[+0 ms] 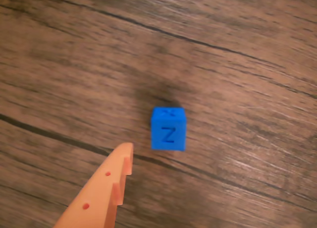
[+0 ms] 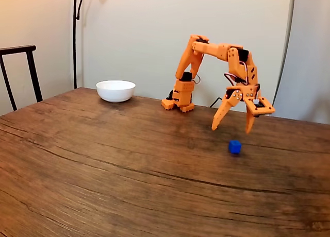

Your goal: Grasp the cube and drop it in the bowl

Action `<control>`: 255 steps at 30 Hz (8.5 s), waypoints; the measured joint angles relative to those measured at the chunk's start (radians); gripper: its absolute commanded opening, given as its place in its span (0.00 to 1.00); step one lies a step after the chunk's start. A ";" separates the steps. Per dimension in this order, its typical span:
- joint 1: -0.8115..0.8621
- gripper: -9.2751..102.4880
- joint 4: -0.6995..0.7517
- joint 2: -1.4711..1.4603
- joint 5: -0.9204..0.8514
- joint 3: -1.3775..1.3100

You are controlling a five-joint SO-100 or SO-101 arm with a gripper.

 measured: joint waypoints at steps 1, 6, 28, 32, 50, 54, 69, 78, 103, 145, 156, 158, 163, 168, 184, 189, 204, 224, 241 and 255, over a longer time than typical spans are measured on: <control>-0.005 0.54 0.000 -0.008 0.000 0.000; -0.014 0.55 -0.005 -0.087 0.000 -0.011; -0.028 0.54 0.025 -0.222 -0.005 -0.043; -0.026 0.54 0.028 -0.224 -0.006 -0.043; -0.026 0.38 0.032 -0.224 -0.040 -0.049; -0.026 0.38 0.029 -0.224 -0.081 -0.049; -0.026 0.38 -0.040 -0.227 -0.115 -0.049; -0.018 0.25 -0.044 -0.227 -0.117 -0.049; -0.018 0.10 0.084 -0.232 -0.112 -0.123; 0.459 0.10 0.580 0.330 0.253 -0.222; 0.607 0.10 0.580 0.647 0.253 0.057; 0.640 0.10 0.580 0.696 0.270 0.095; 0.767 0.10 0.580 0.841 0.342 0.195; 0.994 0.10 0.580 1.012 0.479 0.316; 1.766 0.11 0.453 1.308 0.848 0.716; 1.898 0.11 0.287 1.308 0.896 0.818; 2.178 0.11 -0.198 1.308 0.934 1.181; 2.253 0.32 -0.483 1.307 0.928 1.404; 2.023 0.08 -0.167 1.313 0.928 1.197; 1.374 0.08 -0.009 1.318 0.732 1.040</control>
